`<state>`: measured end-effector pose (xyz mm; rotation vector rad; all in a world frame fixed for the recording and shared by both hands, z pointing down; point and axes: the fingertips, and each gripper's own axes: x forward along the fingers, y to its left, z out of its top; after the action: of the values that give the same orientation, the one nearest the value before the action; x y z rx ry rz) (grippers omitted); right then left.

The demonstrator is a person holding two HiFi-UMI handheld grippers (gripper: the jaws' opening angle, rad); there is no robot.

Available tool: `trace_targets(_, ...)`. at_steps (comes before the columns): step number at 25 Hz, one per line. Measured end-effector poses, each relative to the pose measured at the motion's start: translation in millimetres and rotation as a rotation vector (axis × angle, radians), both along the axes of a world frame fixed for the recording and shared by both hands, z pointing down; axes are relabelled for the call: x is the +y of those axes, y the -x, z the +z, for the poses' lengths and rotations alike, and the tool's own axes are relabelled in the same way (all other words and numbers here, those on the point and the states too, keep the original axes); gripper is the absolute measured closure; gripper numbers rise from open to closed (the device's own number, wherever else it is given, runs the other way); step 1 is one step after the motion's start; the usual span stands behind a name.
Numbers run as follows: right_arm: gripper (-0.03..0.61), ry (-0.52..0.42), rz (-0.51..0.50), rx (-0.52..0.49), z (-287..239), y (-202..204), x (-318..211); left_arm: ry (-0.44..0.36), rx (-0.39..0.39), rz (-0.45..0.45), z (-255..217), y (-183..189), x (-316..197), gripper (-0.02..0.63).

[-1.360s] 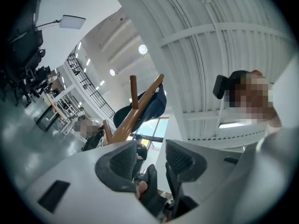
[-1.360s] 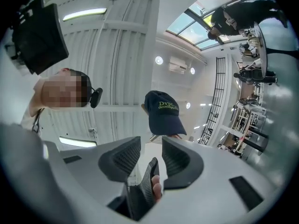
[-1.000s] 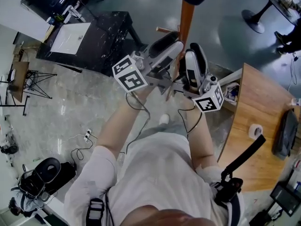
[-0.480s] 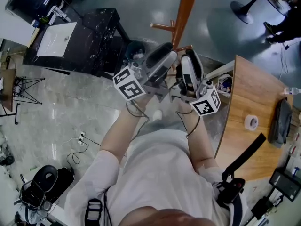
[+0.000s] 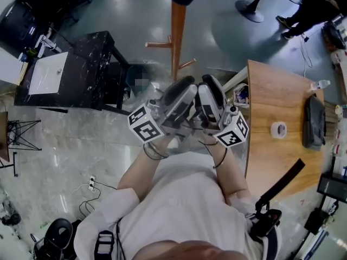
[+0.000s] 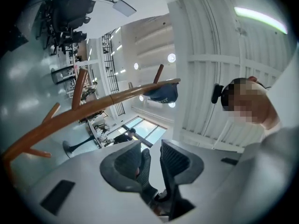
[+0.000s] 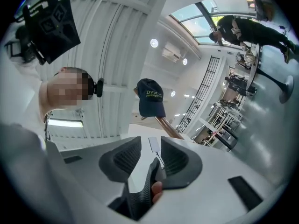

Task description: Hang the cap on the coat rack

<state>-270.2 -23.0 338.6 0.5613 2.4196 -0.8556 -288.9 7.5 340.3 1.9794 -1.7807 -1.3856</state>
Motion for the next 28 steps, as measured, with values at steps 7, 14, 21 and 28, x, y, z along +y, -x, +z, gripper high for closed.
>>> trace_targets(7,0.439,0.057,0.145,-0.012,-7.3,-73.0,-63.3,0.005,-0.004,0.227,-8.3,-69.7,-68.4,0.479)
trace_targets(14,0.465,0.079,0.403,0.002,-10.3,-177.6,-134.4,0.031,-0.020,0.486,-11.1,-169.2,-147.1,0.486)
trace_targets(21,0.472,0.143,0.538,-0.005,7.3,-230.0,-163.4,0.085,-0.046,0.617,3.3,-221.6,-178.1,0.514)
trace_targets(28,0.477,0.181,0.663,0.004,11.8,-302.5,-185.9,0.114,-0.050,0.745,8.7,-293.3,-204.6,0.520)
